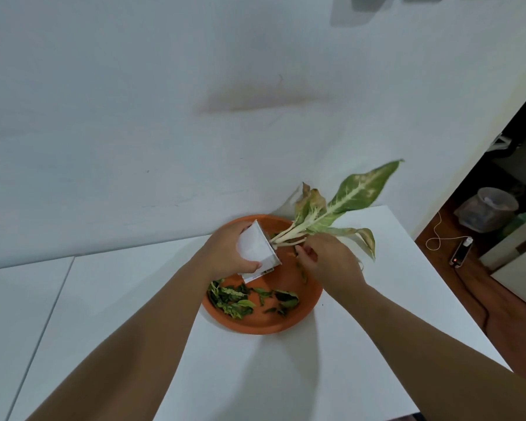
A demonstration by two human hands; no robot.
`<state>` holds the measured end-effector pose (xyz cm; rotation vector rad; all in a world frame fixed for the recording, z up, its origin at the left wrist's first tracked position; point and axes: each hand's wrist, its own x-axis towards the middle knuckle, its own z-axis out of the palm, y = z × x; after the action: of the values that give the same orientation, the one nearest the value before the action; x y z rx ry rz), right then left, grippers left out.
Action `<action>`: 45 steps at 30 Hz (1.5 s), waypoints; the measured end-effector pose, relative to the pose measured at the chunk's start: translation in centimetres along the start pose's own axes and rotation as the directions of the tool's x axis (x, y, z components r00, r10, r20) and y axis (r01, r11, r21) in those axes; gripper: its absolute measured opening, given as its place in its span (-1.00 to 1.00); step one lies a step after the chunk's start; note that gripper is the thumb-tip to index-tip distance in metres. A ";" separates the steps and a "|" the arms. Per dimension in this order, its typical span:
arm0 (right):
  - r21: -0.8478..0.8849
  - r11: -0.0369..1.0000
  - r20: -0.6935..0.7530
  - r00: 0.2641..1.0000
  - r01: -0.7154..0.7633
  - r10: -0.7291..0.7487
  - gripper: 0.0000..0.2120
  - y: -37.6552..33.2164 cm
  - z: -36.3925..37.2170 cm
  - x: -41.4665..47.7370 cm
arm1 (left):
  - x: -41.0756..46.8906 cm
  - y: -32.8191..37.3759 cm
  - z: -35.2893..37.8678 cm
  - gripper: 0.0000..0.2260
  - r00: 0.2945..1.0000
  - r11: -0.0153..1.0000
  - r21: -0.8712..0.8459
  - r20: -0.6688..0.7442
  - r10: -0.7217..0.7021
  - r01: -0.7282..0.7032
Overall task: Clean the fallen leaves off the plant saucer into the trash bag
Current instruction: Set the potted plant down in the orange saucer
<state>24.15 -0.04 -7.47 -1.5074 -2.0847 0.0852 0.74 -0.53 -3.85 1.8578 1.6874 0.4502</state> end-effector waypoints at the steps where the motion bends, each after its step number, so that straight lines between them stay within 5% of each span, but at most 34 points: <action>1: 0.062 0.995 0.033 0.996 -0.080 0.078 -0.74 -0.2 0.2 -0.2 | -0.1 -0.1 0.2 -0.12 1.000 1.000 -0.020 -0.021 -0.007 0.006; 4: 0.341 0.859 0.203 0.922 -0.382 0.330 -0.78 -0.8 0.5 -0.4 | -0.3 -0.2 1.0 -0.12 0.998 0.994 -0.107 -0.055 -0.024 0.018; 7: 0.616 0.352 0.532 0.702 -0.704 0.474 -0.80 -1.6 0.8 0.1 | -0.6 -0.1 2.0 -0.19 0.996 0.986 -0.167 -0.085 -0.019 0.005; 9: 0.648 0.069 0.656 0.602 -0.759 0.455 -0.80 -1.9 0.7 0.3 | -1.0 0.1 2.5 -0.22 0.995 0.976 -0.218 -0.094 -0.027 0.006; 12: 0.681 -0.070 0.681 0.596 -0.729 0.425 -0.79 -2.1 0.3 0.3 | -1.4 -0.1 2.6 -0.24 0.995 0.960 -0.279 -0.095 -0.042 0.014; 18: 0.700 -0.038 0.669 0.635 -0.713 0.386 -0.95 -3.1 -0.2 0.5 | -2.1 -0.4 2.4 -0.26 0.991 0.949 -0.314 -0.109 -0.080 0.042; 27: 0.677 0.131 0.572 0.630 -0.724 0.525 -0.47 -3.4 1.8 1.6 | -2.9 0.7 0.8 -0.60 0.974 0.925 -0.356 -0.129 -0.187 0.131; 33: 0.716 0.240 0.459 0.701 -0.656 0.545 -0.89 -4.0 0.9 1.7 | -2.9 0.0 1.3 -0.71 0.961 0.879 -0.444 -0.117 -0.250 0.175; 40: 0.678 0.330 0.447 0.725 -0.657 0.524 -0.65 -4.6 1.6 1.9 | -3.2 -0.8 1.6 -0.79 0.950 0.787 -0.582 -0.078 -0.302 0.202; 45: 0.651 0.328 0.475 0.705 -0.684 0.526 -0.86 -4.8 1.6 1.5 | -3.6 -1.4 1.6 -0.83 0.950 0.808 -0.551 -0.082 -0.300 0.207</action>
<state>19.01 -0.02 -6.43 -1.5694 -1.0920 1.3313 0.15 -4.33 -5.48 1.1917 1.6631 0.8824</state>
